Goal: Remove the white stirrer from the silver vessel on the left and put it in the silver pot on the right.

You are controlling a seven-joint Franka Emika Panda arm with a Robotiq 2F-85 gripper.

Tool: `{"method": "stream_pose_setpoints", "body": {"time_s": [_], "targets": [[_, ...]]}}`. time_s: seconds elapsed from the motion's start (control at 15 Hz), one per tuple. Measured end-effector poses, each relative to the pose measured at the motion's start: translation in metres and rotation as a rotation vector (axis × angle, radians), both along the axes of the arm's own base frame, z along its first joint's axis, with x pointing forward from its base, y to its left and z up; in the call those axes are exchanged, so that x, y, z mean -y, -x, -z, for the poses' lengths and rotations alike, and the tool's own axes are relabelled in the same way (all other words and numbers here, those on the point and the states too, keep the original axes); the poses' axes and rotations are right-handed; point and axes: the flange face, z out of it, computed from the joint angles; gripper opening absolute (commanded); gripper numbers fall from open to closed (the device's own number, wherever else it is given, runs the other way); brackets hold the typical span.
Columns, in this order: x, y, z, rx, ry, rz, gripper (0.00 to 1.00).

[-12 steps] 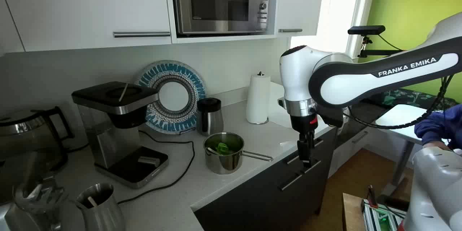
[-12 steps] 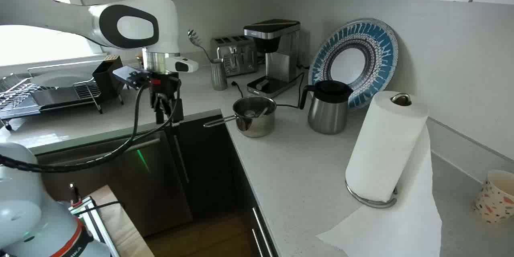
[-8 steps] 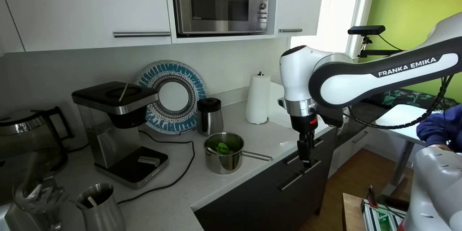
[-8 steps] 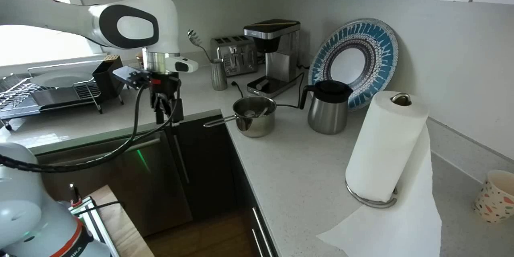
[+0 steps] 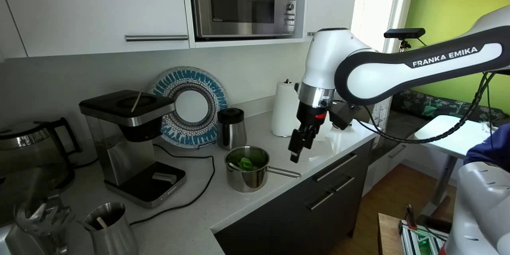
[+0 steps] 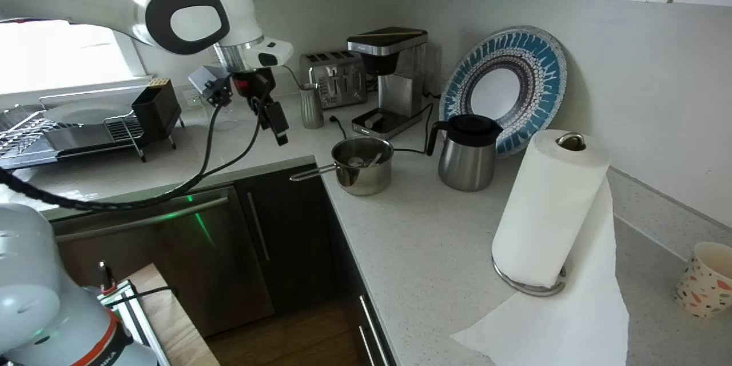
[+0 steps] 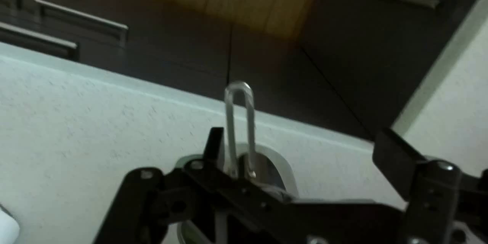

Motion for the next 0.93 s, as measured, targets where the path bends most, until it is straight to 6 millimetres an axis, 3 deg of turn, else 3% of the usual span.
{"method": "stream_pose_setpoints", "body": {"time_s": [0.27, 0.47, 0.8, 0.93], "targets": [[-0.051, -0.046, -0.042, 0.236, -0.118, -0.056, 1.0], [-0.096, -0.065, -0.06, 0.31, -0.161, -0.16, 1.0], [-0.086, -0.067, -0.059, 0.309, -0.16, -0.141, 1.0], [-0.094, -0.067, -0.054, 0.279, -0.142, -0.185, 1.0]]}}
